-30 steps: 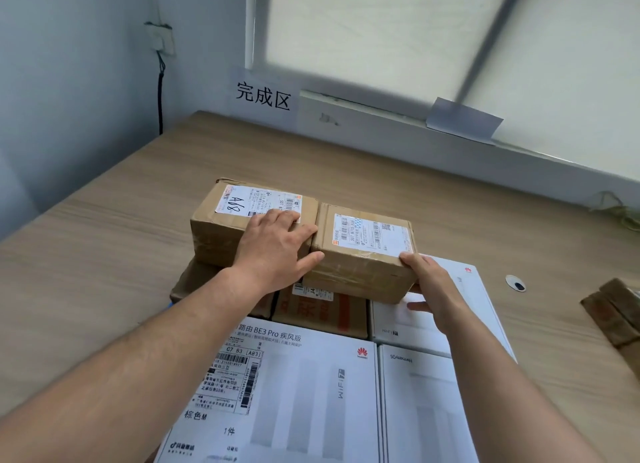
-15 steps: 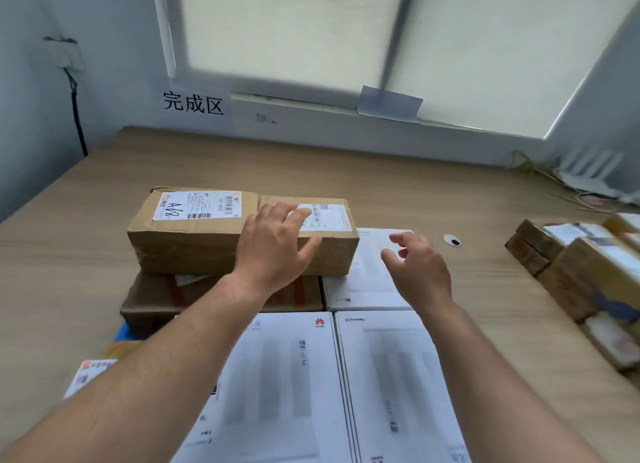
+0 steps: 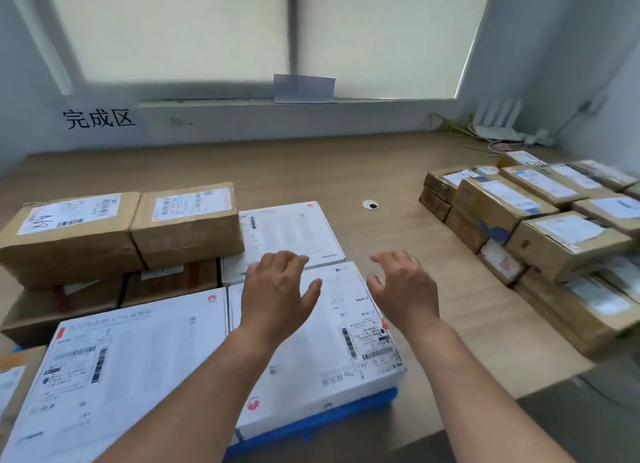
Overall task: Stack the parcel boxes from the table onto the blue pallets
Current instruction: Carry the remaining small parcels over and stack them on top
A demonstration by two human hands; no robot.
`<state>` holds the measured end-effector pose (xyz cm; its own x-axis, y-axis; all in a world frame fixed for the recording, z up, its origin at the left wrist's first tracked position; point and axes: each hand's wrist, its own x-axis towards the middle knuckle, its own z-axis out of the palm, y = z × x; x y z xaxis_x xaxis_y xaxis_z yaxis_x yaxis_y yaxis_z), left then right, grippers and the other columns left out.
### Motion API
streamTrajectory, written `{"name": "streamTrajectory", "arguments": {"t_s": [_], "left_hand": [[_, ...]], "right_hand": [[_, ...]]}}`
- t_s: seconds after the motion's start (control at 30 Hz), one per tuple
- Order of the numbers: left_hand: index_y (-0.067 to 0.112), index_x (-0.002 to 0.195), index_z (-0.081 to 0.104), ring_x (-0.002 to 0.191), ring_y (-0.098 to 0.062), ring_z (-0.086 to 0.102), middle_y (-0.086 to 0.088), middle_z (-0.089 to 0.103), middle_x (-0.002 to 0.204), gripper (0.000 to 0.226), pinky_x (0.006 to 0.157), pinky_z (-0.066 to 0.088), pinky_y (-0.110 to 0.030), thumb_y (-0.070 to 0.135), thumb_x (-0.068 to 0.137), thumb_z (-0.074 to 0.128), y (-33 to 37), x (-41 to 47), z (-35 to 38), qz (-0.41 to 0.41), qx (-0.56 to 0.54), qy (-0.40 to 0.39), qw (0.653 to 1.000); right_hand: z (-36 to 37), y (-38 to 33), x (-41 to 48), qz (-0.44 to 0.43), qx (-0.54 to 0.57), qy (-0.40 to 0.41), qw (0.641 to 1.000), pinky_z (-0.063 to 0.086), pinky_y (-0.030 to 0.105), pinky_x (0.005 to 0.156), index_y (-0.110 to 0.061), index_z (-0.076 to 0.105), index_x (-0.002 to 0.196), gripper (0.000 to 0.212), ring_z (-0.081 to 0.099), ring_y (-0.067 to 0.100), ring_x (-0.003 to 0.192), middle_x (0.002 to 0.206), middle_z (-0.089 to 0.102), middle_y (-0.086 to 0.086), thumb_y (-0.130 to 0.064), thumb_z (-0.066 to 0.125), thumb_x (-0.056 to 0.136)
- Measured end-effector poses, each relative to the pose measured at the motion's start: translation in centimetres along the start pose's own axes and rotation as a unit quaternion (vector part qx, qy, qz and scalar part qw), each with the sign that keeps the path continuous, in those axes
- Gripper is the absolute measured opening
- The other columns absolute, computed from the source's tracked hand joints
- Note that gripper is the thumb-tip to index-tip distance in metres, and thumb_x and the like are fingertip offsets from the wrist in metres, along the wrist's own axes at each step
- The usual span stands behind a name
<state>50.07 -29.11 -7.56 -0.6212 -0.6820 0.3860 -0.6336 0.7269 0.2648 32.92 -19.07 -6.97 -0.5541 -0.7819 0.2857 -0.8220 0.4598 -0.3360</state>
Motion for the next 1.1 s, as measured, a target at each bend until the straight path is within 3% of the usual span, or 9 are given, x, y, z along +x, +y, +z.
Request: {"name": "streamTrajectory", "arguments": {"t_s": [0.23,0.43,0.57,0.7,1.1], "left_hand": [[0.013,0.098,0.071,0.089,-0.028,0.064,-0.004,0.068,0.098,0.051,0.072,0.049,-0.037,0.052,0.079,0.044,11.3,-0.2,4.0,0.032,0.003,-0.063,0.998],[0.013,0.108,0.068,0.089,-0.028,0.064,-0.003,0.068,0.097,0.055,0.072,0.05,-0.038,0.053,0.08,0.043,21.1,-0.2,7.3,0.065,-0.018,-0.073,0.995],[0.019,0.13,0.054,0.11,-0.025,0.056,-0.002,0.062,0.119,0.054,0.089,0.042,-0.038,0.052,0.087,0.051,26.9,-0.3,9.2,0.096,-0.015,-0.075,0.992],[0.026,0.144,0.033,0.128,-0.019,0.039,0.004,0.046,0.138,0.06,0.103,0.029,-0.032,0.056,0.092,0.038,32.2,0.3,10.7,0.149,-0.02,-0.085,0.985],[0.03,0.144,0.029,0.128,-0.017,0.037,0.006,0.045,0.137,0.061,0.103,0.029,-0.03,0.06,0.092,0.036,47.7,5.2,18.4,0.267,-0.082,-0.114,0.953]], "right_hand": [[-4.2,9.9,-3.3,0.015,-0.007,0.031,0.999,0.045,0.034,0.08,-0.016,0.067,0.118,0.035,0.058,0.028,0.105,0.112,0.064,0.008,-0.019,0.062,0.084],[-8.0,18.7,-6.1,0.03,-0.035,0.027,0.999,0.042,0.032,0.089,-0.023,0.055,0.132,0.041,0.051,0.02,0.116,0.128,0.056,0.001,-0.028,0.051,0.092],[-10.4,23.8,-7.8,0.053,-0.048,0.055,0.996,0.044,0.038,0.089,-0.018,0.061,0.126,0.039,0.056,0.025,0.108,0.119,0.062,0.005,-0.025,0.056,0.088],[-12.5,28.3,-9.3,0.094,-0.063,0.093,0.989,0.05,0.038,0.079,-0.014,0.069,0.11,0.032,0.062,0.029,0.094,0.101,0.067,0.007,-0.019,0.067,0.079],[-17.8,42.5,-10.2,0.209,-0.111,0.159,0.958,0.052,0.039,0.077,-0.013,0.071,0.105,0.033,0.064,0.029,0.087,0.095,0.068,0.007,-0.018,0.076,0.073]]}}
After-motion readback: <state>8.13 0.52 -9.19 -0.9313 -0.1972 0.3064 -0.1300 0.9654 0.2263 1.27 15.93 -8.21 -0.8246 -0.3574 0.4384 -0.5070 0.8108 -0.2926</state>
